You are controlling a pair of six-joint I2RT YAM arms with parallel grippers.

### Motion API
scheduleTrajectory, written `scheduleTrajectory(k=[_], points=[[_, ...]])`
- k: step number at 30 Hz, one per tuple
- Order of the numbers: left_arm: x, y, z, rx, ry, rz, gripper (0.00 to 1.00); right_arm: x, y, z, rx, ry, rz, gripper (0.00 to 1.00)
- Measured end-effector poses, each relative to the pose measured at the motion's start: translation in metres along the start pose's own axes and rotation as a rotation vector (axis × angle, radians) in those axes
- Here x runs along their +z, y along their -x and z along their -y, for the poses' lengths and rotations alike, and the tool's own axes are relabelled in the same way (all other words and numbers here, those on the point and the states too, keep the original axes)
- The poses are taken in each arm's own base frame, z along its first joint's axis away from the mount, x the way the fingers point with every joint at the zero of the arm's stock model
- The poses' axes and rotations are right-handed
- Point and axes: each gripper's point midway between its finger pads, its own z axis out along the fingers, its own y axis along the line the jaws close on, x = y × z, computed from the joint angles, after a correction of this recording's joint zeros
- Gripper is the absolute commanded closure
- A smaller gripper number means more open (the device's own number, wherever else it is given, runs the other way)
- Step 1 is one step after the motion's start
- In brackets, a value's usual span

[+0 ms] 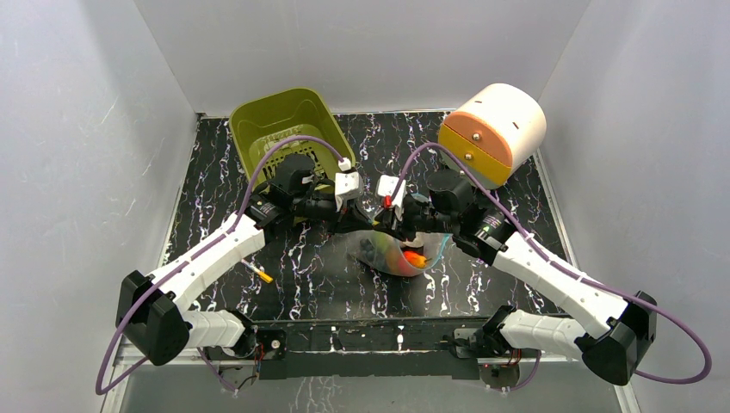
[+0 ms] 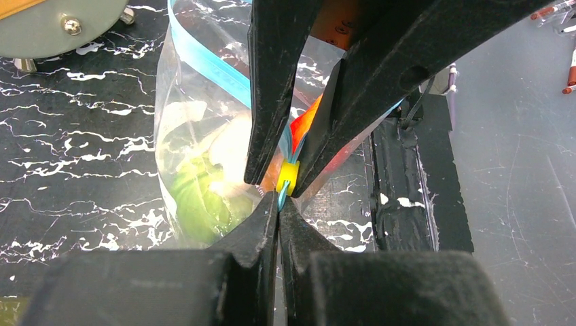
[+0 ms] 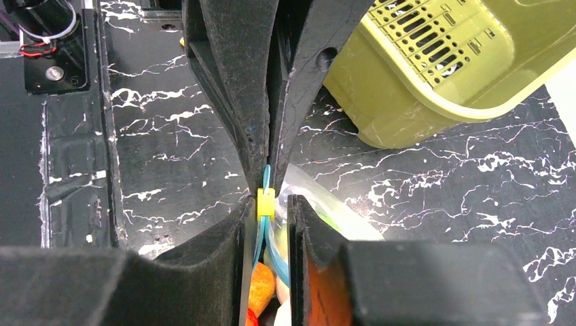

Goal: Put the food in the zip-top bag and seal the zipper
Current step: Zip the zipper food storage bag at the center of the board.

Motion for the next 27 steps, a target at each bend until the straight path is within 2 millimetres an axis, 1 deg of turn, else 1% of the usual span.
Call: scheduleTrajectory(k=[2, 3, 4, 5, 6, 7, 14, 21, 27], points=[[0.0, 0.0, 0.0, -0.002, 0.001, 0.0, 1.0, 0.0, 0.001, 0.0, 0.005, -0.001, 0.004, 0.79], [0.0, 0.0, 0.0, -0.004, 0.002, 0.0, 1.0, 0.0, 0.001, 0.0, 0.006, -0.002, 0.005, 0.83], [0.0, 0.0, 0.0, -0.006, 0.004, -0.001, 1.0, 0.0, 0.001, 0.0, 0.007, -0.004, 0.005, 0.9], [0.0, 0.0, 0.0, -0.007, 0.004, -0.001, 1.0, 0.0, 0.001, 0.001, 0.007, -0.004, 0.005, 0.93], [0.0, 0.0, 0.0, -0.008, 0.006, -0.001, 1.0, 0.0, 0.001, 0.0, 0.009, -0.004, 0.004, 0.99], [0.0, 0.0, -0.001, -0.01, 0.007, -0.002, 1.0, 0.0, 0.001, 0.0, 0.01, -0.004, 0.004, 1.0], [-0.003, 0.0, -0.005, -0.033, 0.025, 0.004, 1.0, 0.0, 0.001, 0.003, -0.005, -0.021, -0.003, 1.0], [-0.021, 0.008, -0.009, -0.095, 0.045, 0.086, 1.0, -0.006, 0.005, 0.005, -0.059, -0.044, 0.003, 1.0], [-0.025, 0.012, -0.009, -0.109, 0.036, 0.105, 1.0, -0.012, 0.005, 0.003, -0.062, -0.049, -0.002, 1.0]])
